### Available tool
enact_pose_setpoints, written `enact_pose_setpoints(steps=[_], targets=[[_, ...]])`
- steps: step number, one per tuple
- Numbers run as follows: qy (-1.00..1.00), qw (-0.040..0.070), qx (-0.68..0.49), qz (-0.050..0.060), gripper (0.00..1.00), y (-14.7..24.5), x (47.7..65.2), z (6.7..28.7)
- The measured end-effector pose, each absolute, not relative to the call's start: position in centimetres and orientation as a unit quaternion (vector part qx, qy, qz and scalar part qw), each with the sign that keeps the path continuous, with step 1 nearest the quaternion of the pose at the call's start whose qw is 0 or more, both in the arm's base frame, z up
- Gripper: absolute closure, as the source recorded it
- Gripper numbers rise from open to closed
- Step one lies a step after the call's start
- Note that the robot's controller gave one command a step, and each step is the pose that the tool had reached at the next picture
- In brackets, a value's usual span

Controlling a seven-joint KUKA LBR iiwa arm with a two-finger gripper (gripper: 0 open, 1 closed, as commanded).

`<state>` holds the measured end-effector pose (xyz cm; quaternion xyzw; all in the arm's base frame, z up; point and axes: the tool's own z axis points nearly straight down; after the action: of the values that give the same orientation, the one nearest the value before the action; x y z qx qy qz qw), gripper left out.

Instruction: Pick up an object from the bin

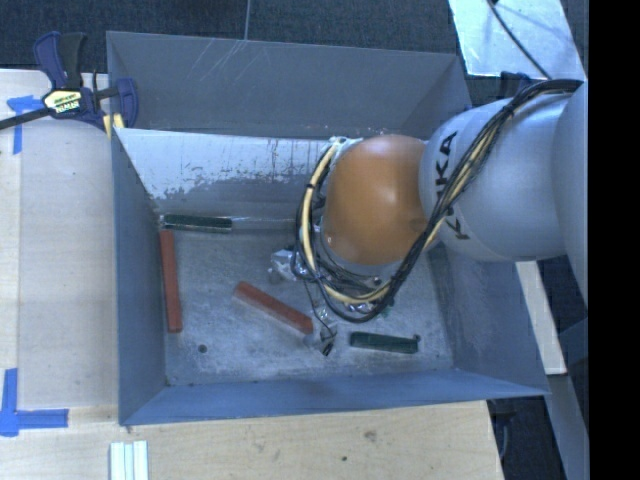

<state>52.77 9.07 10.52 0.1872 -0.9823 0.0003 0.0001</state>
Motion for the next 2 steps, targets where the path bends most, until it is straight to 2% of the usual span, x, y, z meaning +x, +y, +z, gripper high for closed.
enact_pose_setpoints(steps=[1, 2], targets=[[-0.991, -0.002, 0.134, -0.001, 0.0, 11.79, 56.81, 6.9], [-0.991, -0.003, 0.133, -0.001, 1.0, 11.69, 56.92, 7.14]])
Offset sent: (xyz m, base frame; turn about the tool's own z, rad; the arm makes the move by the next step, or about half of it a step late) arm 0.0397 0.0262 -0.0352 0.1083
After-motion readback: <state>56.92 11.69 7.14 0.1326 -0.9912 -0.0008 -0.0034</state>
